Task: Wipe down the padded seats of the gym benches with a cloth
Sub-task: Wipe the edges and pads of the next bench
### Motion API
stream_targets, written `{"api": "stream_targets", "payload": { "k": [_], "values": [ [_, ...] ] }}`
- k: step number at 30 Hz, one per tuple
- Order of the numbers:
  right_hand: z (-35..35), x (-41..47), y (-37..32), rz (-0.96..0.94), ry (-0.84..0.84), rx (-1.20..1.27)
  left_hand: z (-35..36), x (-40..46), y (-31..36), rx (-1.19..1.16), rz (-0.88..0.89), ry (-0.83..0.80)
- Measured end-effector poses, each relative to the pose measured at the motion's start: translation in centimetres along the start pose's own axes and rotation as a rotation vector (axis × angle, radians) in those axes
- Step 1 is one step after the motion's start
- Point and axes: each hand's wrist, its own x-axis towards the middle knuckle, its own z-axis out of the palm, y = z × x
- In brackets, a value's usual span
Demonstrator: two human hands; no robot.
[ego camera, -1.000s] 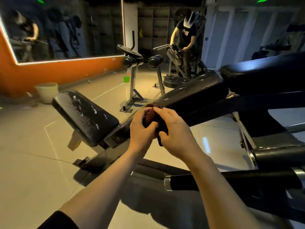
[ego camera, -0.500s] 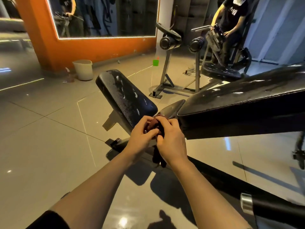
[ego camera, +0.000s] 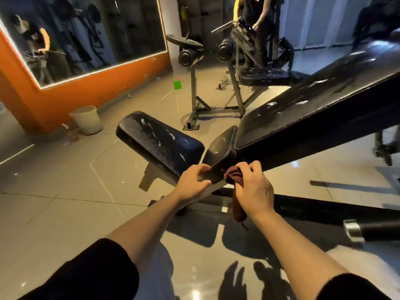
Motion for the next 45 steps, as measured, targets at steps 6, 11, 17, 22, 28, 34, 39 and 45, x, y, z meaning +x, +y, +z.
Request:
{"api": "stream_targets", "payload": {
  "k": [6,11,17,22,28,34,39,45],
  "values": [
    [3.8,0.4,-1.1,0.003,0.225,-0.041,0.3,2.0,-3.8,0.203,0.165,-0.136],
    [9.1,1.5,-2.4,0.060,0.429,-0.065,0.2,4.0,-6.7,0.260,0.333,-0.223],
    [11.7,1.5,-4.2,0.162,0.525,-0.131,-0.8,5.2,-8.1,0.249,0.453,-0.312],
    [11.4,-0.8,-7.0,0.361,0.246,-0.173,-1.4,5.4,-8.5,0.241,0.475,-0.425],
    [8.0,2.9,-8.3,0.207,0.238,-0.463,-1.6,5.8,-8.6,0.179,0.485,-0.448],
    [8.0,0.8,-5.3,0.316,0.037,-0.525,-0.7,5.9,-10.9,0.241,0.615,-0.347],
    [9.3,2.1,-6.8,0.222,0.361,-0.424,-1.0,6.3,-11.1,0.197,0.640,-0.374],
    [12.1,1.5,-8.2,0.423,0.395,-0.268,-1.0,6.7,-11.1,0.146,0.631,-0.379]
  ]
}}
